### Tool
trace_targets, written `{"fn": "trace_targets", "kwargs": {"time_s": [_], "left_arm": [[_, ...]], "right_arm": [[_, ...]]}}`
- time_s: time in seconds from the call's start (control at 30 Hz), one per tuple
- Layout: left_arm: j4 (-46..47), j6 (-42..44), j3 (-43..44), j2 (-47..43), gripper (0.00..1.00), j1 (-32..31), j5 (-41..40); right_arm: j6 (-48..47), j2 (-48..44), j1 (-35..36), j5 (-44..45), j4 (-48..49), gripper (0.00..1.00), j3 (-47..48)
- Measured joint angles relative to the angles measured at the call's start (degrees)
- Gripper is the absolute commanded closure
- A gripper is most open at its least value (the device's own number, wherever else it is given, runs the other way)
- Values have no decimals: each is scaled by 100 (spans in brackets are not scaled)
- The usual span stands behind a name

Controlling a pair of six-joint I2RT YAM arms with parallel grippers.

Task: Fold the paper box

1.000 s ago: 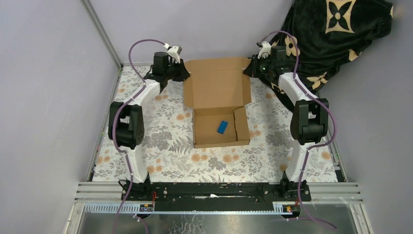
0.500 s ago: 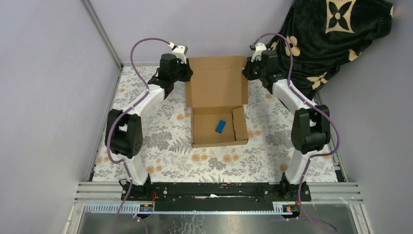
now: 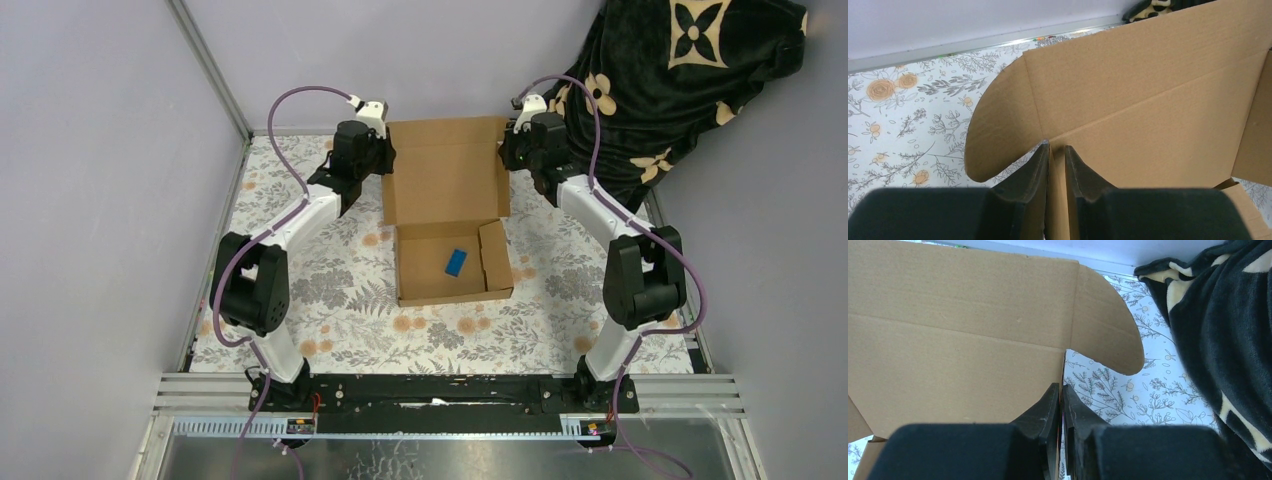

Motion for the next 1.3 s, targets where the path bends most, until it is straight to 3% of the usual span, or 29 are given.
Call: {"fn": "trace_targets", "kwargs": {"time_s": [0.17, 0.3, 0.5, 0.9, 1.3], "left_arm": [[302, -15, -7, 0, 71, -2, -136], [468, -55, -9, 0, 54, -13, -192], [643, -166, -101, -37, 41, -59, -232], [612, -514, -564, -654, 35, 59, -627], [367, -1139, -1185, -1235, 35, 94, -892]], "right_arm": [[70, -46, 42, 103, 299, 80, -149], [157, -142, 72, 101, 372, 47, -254], [254, -190, 120, 151, 81, 30, -254], [573, -1239, 114, 195, -1423, 25, -1204], [979, -1987, 310, -52, -2310, 31, -2245]]}}
